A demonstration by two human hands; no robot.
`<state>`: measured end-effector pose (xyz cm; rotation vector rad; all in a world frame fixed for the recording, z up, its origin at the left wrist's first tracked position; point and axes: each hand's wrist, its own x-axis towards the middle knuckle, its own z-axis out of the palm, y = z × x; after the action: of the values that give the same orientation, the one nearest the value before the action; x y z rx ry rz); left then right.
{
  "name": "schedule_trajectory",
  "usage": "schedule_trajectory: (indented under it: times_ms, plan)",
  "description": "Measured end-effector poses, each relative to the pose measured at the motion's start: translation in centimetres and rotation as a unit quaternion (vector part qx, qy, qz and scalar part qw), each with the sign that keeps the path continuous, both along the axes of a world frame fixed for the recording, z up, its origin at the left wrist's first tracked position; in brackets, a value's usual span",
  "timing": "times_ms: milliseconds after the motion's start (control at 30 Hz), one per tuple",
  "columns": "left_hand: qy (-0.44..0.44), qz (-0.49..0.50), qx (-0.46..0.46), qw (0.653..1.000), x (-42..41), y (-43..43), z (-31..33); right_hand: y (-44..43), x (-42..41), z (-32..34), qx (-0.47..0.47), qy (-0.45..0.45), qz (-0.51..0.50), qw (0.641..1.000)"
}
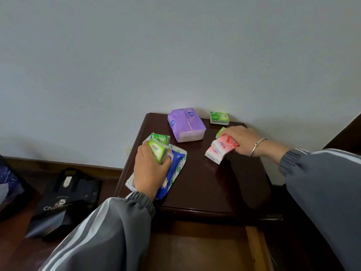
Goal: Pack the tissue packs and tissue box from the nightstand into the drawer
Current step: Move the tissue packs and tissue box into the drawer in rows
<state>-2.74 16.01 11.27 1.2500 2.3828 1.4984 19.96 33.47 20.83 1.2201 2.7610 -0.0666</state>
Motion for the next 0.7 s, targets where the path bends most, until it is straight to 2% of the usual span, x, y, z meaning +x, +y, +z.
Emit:
schedule_trajectory:
  times_ms: [100,200,300,433,533,600,700]
  plan:
    - [-0.003,-0.006,0.004,1.000,-0.1,-0.1,-0.2,0.6,-1.5,-0.2,0.004,-0.122,0.065,0.990]
    - [-0.004,-0.006,0.007,1.000,-0.1,-0.1,-0.2,0.6,-2.8,-0.5,0.036,-0.191,0.124,0.973]
    - [-0.005,-0.007,0.005,1.000,-0.1,0.0,-0.2,0.5,-3.3,-1.2,0.089,-0.182,0.171,0.964]
    - [-0.004,-0.008,0.002,1.000,-0.1,-0.1,-0.1,0.3,-2.3,-1.7,0.111,-0.132,0.166,0.971]
    - [0.000,-0.018,0.005,1.000,0.0,-0.1,-0.1,-1.3,-0.9,-1.5,0.107,-0.025,0.127,0.986]
    - [0.009,-0.033,0.025,0.999,0.0,-0.3,0.1,-3.5,0.3,-1.2,0.107,0.099,0.078,0.986]
    - [0.008,-0.041,0.079,0.996,0.5,-1.2,1.5,-8.7,2.2,-0.4,-0.004,0.316,-0.034,0.948]
